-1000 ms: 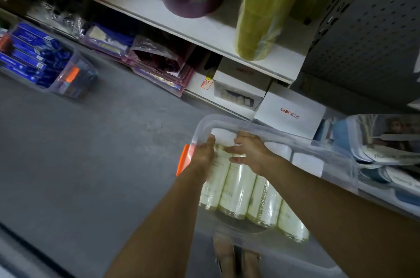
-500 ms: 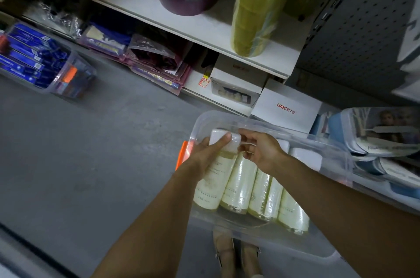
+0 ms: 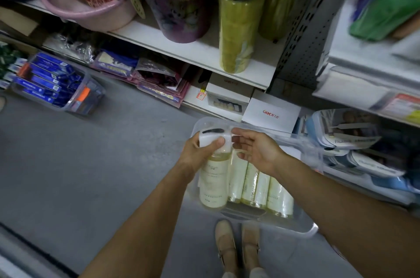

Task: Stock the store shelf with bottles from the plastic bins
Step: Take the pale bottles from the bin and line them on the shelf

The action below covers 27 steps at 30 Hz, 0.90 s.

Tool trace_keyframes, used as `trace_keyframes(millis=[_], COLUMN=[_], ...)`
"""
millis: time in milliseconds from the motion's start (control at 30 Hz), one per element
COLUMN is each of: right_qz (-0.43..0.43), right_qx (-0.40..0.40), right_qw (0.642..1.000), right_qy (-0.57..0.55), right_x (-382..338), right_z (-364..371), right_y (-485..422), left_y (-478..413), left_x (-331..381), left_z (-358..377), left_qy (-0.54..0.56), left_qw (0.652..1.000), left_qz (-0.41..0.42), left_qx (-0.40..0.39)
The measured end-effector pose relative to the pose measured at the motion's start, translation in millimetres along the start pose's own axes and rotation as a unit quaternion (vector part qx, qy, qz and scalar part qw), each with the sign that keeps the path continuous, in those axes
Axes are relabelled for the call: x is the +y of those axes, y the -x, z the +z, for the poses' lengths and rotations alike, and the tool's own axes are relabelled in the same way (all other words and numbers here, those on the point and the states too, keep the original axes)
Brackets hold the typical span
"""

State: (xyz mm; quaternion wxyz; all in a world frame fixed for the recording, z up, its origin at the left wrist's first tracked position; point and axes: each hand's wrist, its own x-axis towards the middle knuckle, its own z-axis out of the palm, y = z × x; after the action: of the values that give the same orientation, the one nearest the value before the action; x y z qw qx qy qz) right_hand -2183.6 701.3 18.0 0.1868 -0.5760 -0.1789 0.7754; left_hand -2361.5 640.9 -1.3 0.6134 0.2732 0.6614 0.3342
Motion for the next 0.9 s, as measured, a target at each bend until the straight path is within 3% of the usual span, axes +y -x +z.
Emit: trace_keyframes(millis=[267,533,900], right_qz=[0.041,-0.033,-0.171], right_qx=[-0.021,-0.005,-0.035], right_qw=[0.984,0.990,0.979], right_qy=[0.170,0.136,0.108], right_x=[-1,-34,-98], right_z=[8,36,49], right_y=[71,168,292], left_y=[58,128,224], left_x=[87,176,291], left_z=[14,13,32], left_qy=[0.047,0.086,0.034], left_qw=[0.995,0.991,0.998], left_qz=[-0.048,-0.058,0.052], left_qx=[0.074,0.090,0.007])
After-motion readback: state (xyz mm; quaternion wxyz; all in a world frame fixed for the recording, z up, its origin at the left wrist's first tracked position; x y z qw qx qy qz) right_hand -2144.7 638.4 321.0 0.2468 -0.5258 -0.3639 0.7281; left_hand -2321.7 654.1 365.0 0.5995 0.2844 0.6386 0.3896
